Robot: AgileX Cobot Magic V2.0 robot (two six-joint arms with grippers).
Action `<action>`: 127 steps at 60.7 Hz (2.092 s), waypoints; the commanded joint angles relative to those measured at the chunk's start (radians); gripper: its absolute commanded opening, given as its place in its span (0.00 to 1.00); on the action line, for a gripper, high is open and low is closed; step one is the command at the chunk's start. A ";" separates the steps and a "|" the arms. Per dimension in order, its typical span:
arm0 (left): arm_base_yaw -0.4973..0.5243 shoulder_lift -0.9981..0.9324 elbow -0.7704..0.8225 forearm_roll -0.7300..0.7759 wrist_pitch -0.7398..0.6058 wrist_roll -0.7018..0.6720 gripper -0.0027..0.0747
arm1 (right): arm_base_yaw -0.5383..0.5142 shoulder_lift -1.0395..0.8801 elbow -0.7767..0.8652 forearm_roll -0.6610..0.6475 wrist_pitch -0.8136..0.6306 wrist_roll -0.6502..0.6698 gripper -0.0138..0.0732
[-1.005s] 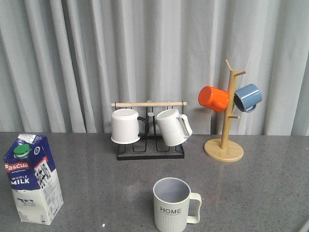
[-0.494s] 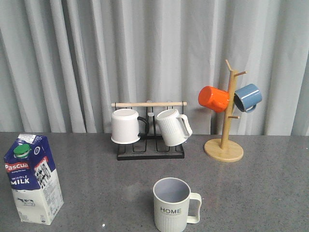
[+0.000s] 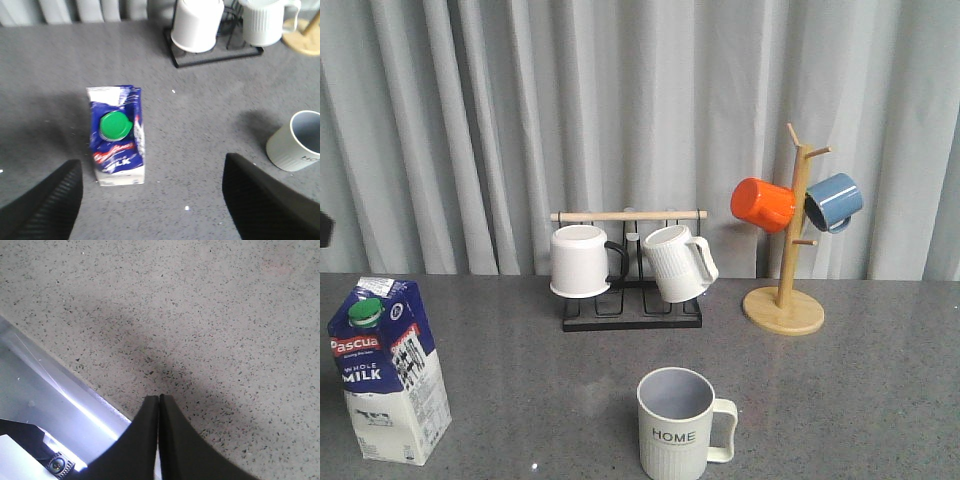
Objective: Place milk next to cup
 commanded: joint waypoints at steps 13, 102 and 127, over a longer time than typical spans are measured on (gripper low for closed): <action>0.001 0.201 -0.208 -0.045 0.033 -0.004 0.76 | -0.003 0.001 -0.028 -0.001 -0.057 0.001 0.15; 0.001 0.497 -0.204 0.057 0.034 -0.012 0.76 | -0.003 0.001 -0.028 -0.001 -0.053 0.003 0.15; 0.001 0.520 -0.204 0.056 0.034 -0.012 0.58 | -0.003 0.001 -0.028 -0.001 -0.058 0.003 0.15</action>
